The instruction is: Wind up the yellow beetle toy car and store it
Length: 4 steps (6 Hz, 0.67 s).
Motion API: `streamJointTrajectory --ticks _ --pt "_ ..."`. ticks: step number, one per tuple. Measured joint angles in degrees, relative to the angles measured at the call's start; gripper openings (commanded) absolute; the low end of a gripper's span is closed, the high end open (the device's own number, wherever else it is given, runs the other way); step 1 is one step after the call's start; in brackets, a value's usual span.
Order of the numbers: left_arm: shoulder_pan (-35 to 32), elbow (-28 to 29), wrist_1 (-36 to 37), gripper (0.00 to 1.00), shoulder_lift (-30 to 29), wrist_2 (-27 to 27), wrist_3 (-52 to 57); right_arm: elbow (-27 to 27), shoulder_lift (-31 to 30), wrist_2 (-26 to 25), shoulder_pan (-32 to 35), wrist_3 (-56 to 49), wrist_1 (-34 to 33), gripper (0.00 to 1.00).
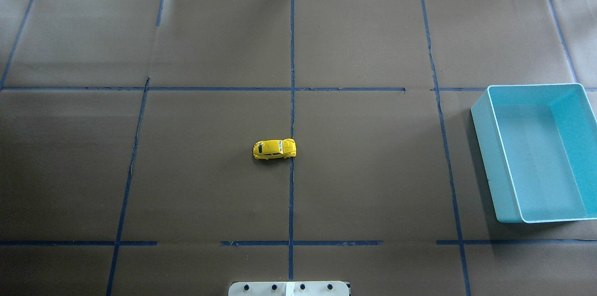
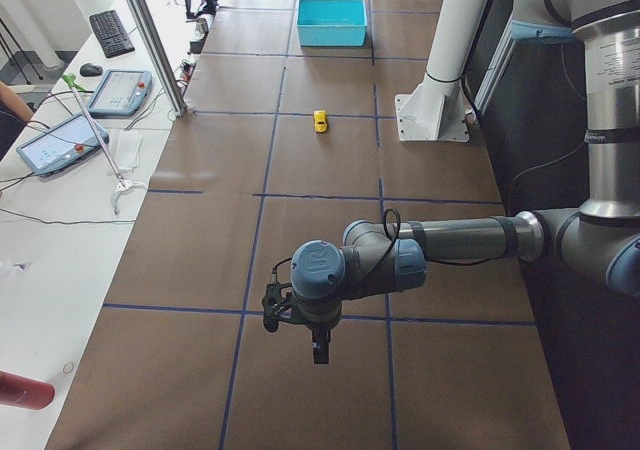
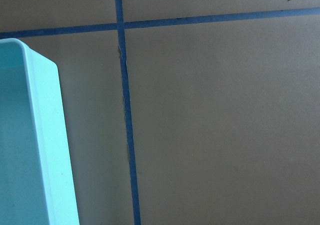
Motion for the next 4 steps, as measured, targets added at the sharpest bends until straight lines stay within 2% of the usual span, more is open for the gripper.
streamJointTrajectory --ticks 4 --pt "0.1 -0.4 0.1 1.00 -0.8 -0.1 -0.1 -1.0 -0.1 -0.1 0.0 -0.2 0.0 1.00"
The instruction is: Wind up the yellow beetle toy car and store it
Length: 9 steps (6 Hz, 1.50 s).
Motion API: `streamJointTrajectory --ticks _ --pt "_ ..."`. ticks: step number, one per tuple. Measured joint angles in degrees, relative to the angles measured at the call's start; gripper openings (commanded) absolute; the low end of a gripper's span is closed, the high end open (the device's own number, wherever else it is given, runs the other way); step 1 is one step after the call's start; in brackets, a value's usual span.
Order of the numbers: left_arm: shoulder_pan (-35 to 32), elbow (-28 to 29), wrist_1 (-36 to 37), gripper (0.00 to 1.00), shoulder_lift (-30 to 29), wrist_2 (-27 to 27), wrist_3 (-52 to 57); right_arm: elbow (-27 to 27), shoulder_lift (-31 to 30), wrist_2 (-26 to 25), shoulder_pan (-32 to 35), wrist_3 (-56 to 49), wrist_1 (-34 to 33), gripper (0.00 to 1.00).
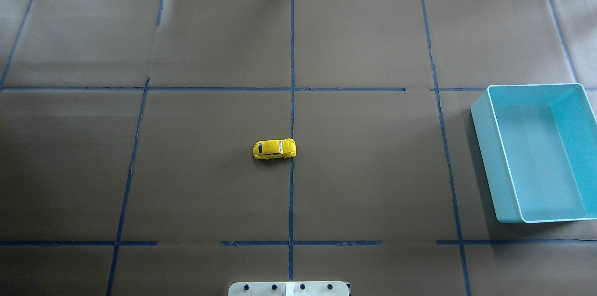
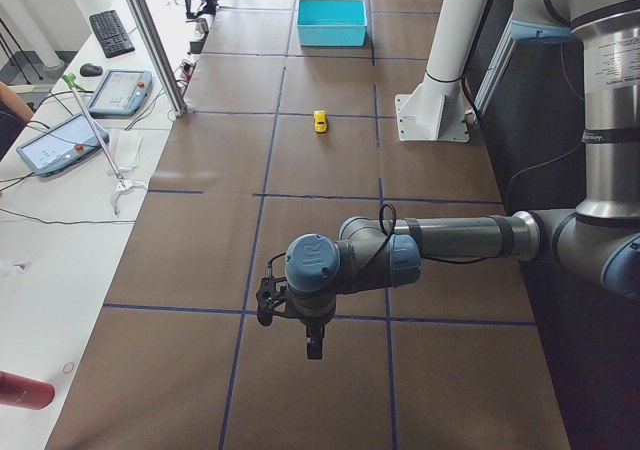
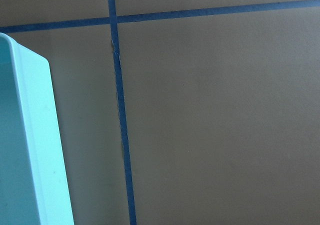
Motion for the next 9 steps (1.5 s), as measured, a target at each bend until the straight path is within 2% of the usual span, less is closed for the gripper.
streamJointTrajectory --ticks 3,4,6,9 --pt "0.1 0.6 -0.1 1.00 -1.0 0.0 0.0 -0.3 -0.1 0.0 0.0 0.0 0.0 1.00" --pt "0.4 0.7 -0.1 1.00 -3.0 0.0 0.0 -0.5 -0.2 0.0 0.0 0.0 0.0 1.00" --pt "5.9 -1.0 -1.2 1.00 -7.2 0.0 0.1 -0.8 -0.3 0.0 0.0 0.0 0.0 1.00" --pt "16.5 -6.7 -4.8 1.00 -11.4 -0.2 -0.1 -0.9 -0.3 0.0 0.0 0.0 0.0 1.00"
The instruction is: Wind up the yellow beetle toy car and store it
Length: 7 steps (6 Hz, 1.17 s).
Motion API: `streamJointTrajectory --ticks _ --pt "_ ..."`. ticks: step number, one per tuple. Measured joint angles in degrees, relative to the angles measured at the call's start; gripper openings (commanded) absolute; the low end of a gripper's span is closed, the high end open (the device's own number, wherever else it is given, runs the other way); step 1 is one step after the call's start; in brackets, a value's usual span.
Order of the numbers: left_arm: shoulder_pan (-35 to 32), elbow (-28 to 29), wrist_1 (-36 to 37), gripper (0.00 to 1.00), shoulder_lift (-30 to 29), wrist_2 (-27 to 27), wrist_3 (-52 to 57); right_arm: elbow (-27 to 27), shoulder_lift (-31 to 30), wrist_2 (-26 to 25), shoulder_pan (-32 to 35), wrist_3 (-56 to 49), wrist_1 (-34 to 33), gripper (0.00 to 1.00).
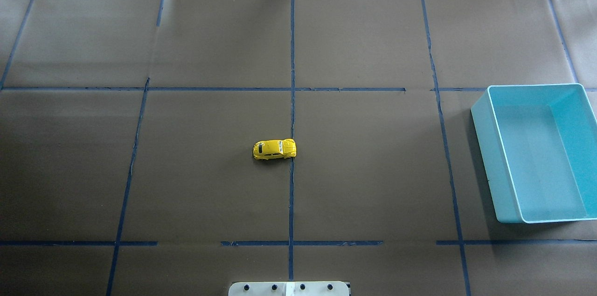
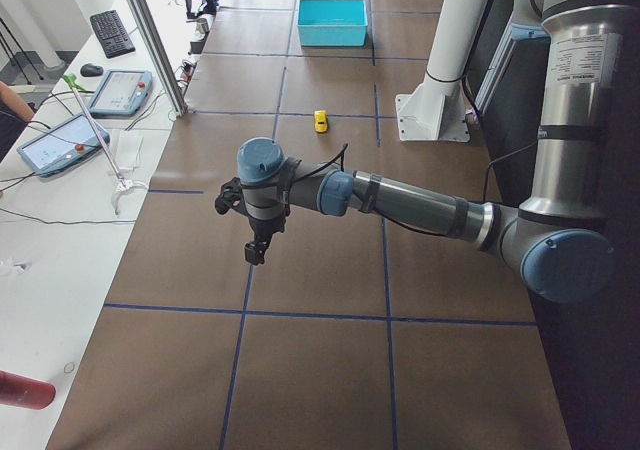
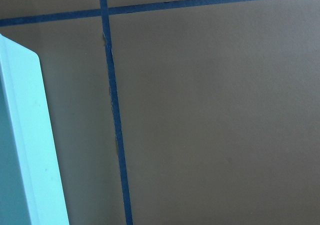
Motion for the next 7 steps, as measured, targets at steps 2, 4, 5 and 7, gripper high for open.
streamJointTrajectory --ticks 2,4,5,7 --pt "9.7 -3.0 -0.2 1.00 -5.5 0.2 0.0 0.0 0.0 0.0 0.0 0.0 0.0 1.00" --pt "20.3 -4.1 -0.2 1.00 -14.3 1.3 0.4 0.0 -0.1 0.1 0.0 0.0 0.0 1.00" --pt "25.9 -4.2 0.1 1.00 -19.0 5.0 0.5 0.0 -0.1 0.1 0.0 0.0 0.0 1.00" --pt "38.2 -3.8 1.0 1.00 -26.4 13.8 0.5 0.0 -0.2 0.1 0.0 0.0 0.0 1.00"
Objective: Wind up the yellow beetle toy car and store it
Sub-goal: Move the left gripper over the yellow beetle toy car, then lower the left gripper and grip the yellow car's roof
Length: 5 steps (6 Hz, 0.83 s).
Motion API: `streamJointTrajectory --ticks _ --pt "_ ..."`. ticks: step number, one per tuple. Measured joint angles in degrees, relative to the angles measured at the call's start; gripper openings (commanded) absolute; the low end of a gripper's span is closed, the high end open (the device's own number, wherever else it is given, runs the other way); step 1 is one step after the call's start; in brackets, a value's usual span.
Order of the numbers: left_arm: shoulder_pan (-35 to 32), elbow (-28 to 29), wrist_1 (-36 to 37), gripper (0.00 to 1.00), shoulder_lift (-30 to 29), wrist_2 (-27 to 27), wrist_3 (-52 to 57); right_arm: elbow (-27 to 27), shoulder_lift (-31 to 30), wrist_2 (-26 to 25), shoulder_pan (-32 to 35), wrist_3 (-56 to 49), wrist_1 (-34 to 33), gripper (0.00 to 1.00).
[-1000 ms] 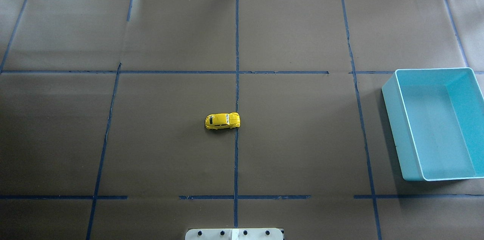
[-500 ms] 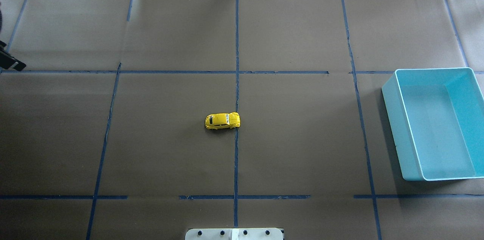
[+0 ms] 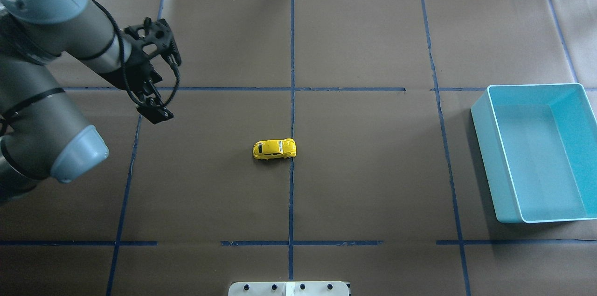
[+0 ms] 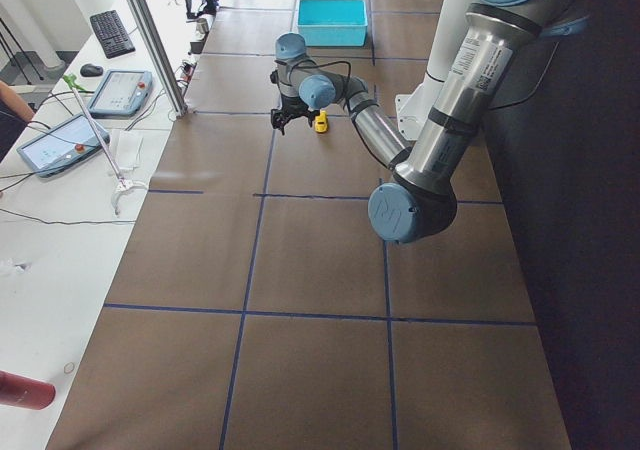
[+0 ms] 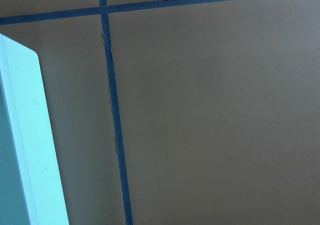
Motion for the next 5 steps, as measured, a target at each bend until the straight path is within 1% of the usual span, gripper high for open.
streamJointTrajectory --ticks 1,3,5 --pt "3.7 1.2 -0.1 1.00 -3.8 1.0 0.0 0.0 0.0 0.0 0.0 0.0 0.0 1.00" --pt "7.5 6.1 -2.7 1.00 -9.2 1.5 1.4 0.0 0.0 0.2 0.0 0.1 -0.1 1.00" --pt "10.6 12.7 -11.0 0.99 -11.0 1.5 4.0 0.0 -0.1 0.2 0.0 0.0 -0.1 1.00"
